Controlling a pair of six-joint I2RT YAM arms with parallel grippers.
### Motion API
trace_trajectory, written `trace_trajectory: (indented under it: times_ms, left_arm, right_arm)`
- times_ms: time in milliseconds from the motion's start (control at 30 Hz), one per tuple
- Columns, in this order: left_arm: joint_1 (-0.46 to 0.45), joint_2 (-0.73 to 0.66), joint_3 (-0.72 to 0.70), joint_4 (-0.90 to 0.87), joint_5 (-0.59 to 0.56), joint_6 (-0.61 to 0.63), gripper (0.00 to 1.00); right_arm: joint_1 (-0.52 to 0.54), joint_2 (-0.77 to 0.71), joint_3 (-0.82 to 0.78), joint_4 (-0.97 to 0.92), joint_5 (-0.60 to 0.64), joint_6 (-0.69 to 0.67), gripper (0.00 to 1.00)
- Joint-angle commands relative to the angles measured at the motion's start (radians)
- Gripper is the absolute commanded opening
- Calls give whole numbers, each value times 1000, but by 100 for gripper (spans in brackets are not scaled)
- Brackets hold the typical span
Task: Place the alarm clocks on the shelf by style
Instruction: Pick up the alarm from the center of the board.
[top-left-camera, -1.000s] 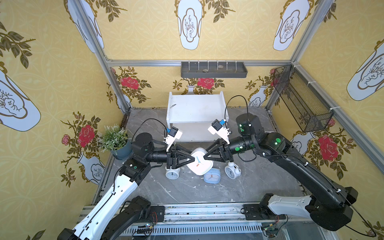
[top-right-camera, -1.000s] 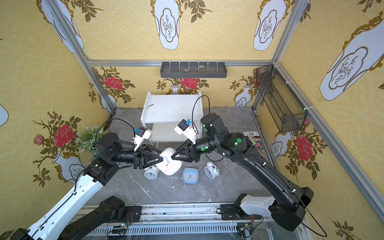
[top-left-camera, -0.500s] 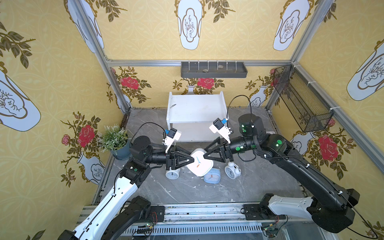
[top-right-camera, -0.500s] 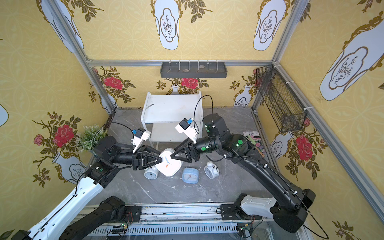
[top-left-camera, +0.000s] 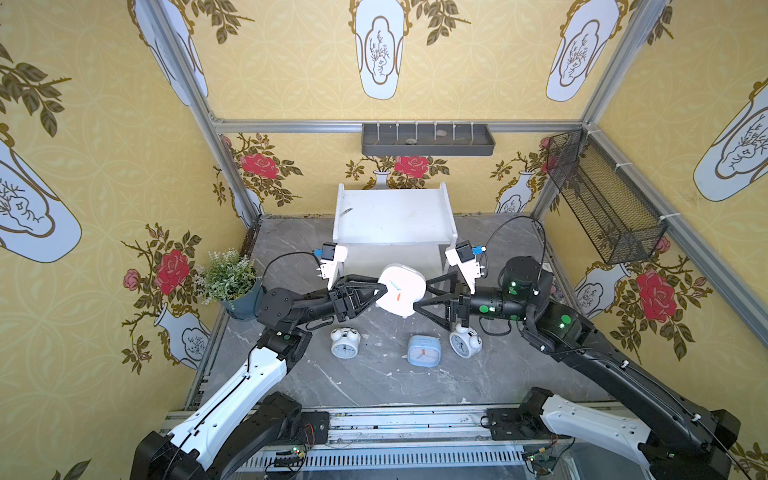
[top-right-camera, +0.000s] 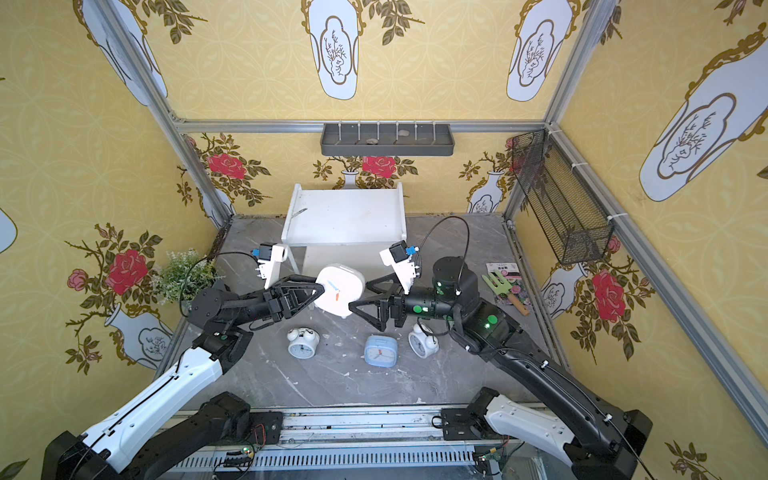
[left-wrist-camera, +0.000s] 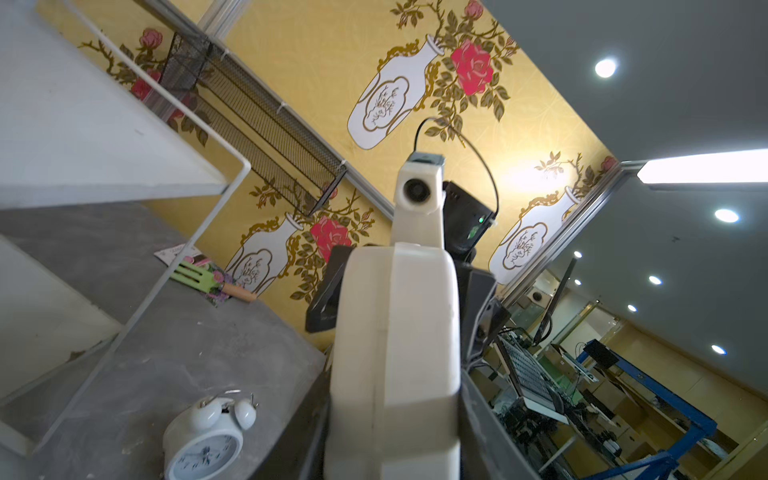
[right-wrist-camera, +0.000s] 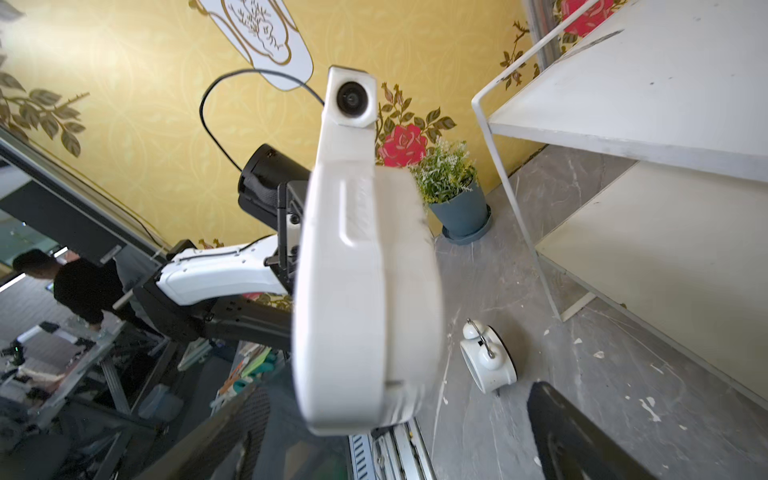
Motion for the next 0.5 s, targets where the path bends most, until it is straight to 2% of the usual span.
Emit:
trace_trajectory:
  times_ms: [0,300,467]
  left_arm:
    - [1,15,8,221,-54,-80,26]
    - [1,-2,-5,221,-69,-73,23]
    - [2,-11,-10,221,-82,-69,21]
  right_arm:
    - [-1,-4,-28,283,-28,107,97]
    - [-6,67,87,238,-117,47,87]
    - [-11,113,150,194,-176,22,74]
